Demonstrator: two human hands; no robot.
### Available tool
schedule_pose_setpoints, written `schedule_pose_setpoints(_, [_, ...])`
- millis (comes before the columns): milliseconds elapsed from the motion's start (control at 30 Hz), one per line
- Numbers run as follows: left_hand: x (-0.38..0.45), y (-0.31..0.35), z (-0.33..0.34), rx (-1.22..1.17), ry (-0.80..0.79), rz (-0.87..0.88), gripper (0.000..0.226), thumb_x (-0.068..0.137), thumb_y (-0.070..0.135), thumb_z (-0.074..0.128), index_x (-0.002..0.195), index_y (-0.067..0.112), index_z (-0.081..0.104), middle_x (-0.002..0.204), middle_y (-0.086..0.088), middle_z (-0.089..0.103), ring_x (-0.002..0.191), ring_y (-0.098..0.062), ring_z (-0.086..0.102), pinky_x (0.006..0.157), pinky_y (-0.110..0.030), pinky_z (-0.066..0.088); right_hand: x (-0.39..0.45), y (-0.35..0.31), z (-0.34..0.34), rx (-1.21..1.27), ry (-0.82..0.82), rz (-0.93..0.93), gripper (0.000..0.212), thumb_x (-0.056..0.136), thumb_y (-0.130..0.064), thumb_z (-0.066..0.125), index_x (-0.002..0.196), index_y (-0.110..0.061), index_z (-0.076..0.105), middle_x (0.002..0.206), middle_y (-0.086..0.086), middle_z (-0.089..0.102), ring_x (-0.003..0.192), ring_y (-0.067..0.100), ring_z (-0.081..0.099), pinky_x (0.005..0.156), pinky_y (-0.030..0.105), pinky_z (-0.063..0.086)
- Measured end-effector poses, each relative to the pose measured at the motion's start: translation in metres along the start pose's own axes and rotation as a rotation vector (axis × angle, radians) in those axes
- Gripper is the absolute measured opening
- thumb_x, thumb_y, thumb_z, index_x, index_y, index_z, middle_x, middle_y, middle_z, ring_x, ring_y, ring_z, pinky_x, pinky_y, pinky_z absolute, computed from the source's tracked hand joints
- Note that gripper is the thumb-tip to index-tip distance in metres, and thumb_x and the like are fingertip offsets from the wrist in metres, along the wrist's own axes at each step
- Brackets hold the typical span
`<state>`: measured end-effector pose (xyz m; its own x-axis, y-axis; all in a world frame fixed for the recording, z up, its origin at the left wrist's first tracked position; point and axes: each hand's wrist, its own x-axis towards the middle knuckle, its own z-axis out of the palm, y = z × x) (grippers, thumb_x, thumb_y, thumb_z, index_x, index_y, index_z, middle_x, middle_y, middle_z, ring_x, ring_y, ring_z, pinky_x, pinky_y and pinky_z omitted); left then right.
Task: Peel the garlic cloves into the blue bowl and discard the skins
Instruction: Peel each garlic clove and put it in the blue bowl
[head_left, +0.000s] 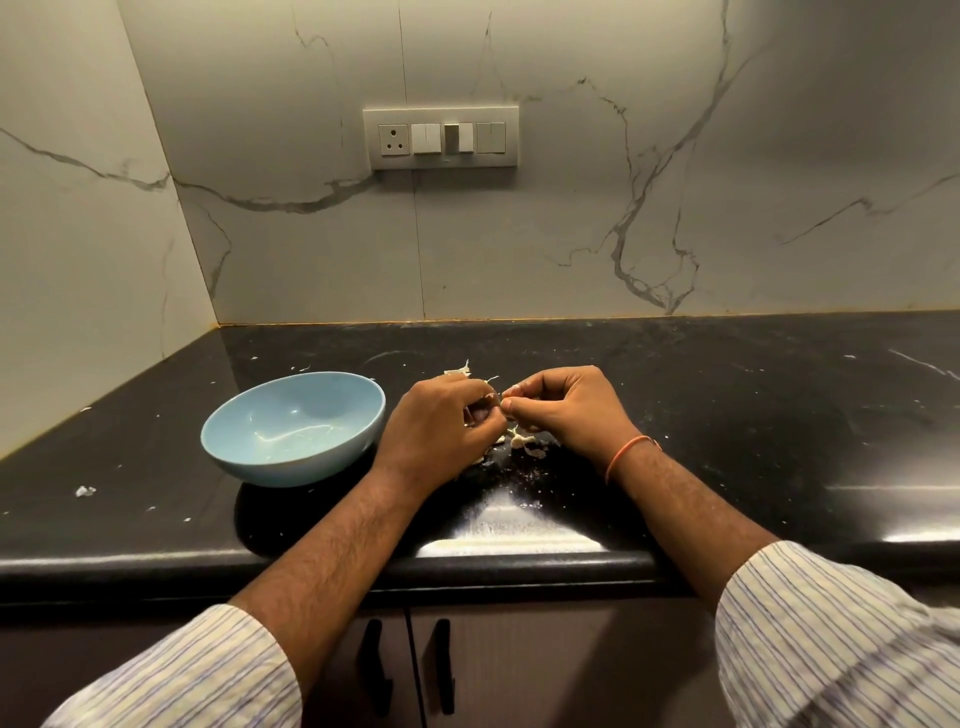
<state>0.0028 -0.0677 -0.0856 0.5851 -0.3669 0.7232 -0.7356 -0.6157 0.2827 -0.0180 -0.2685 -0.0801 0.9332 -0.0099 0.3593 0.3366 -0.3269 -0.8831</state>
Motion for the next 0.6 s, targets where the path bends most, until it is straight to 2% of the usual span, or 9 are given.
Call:
schedule_pose_setpoints(200, [0.0019,-0.0014,-0.0013,-0.066,0.067,-0.104,0.013,0.093,0.034,0.073,0.086,0.023,0.075,0.073,0.011,0.069,0.068,-0.008,0.065,0.065,-0.038,0.059,-0.0037,-0.0037,-0.003,0.083,-0.035,0.014,0.018,0.086,-0.011,0.085,0.104,-0.009,0.083,0.092,0.006,0.082,0.086,0.016,0.077,0.083,0.031,0.063])
schedule_pose_setpoints(333, [0.0004,-0.0019,-0.0019,-0.175,0.042,-0.14,0.006,0.093,0.028,0.075,0.095,0.024,0.078,0.075,0.013,0.073,0.067,-0.009,0.071,0.066,-0.036,0.062,-0.0044,-0.0048,-0.0034,0.142,-0.037,0.003,0.021,0.087,-0.006,0.082,0.108,-0.006,0.081,0.095,0.007,0.082,0.085,0.012,0.076,0.081,0.027,0.061])
schedule_pose_setpoints(433, [-0.0001,-0.0005,-0.0038,-0.299,0.001,-0.135,0.016,0.094,0.025,0.079,0.109,0.021,0.08,0.078,0.01,0.077,0.07,-0.009,0.074,0.068,-0.03,0.064,-0.005,-0.0044,-0.0032,0.113,-0.051,-0.027,0.024,0.085,-0.009,0.085,0.109,-0.008,0.081,0.097,0.005,0.082,0.094,0.016,0.078,0.087,0.029,0.062])
schedule_pose_setpoints(600, [0.0027,-0.0081,-0.0038,-0.398,-0.036,-0.205,0.016,0.093,0.029,0.082,0.108,0.025,0.081,0.074,0.002,0.077,0.066,-0.022,0.072,0.066,-0.036,0.064,-0.0046,-0.003,-0.001,0.092,-0.048,-0.085,0.028,0.081,-0.017,0.089,0.107,-0.008,0.081,0.098,0.004,0.082,0.097,0.019,0.079,0.09,0.031,0.063])
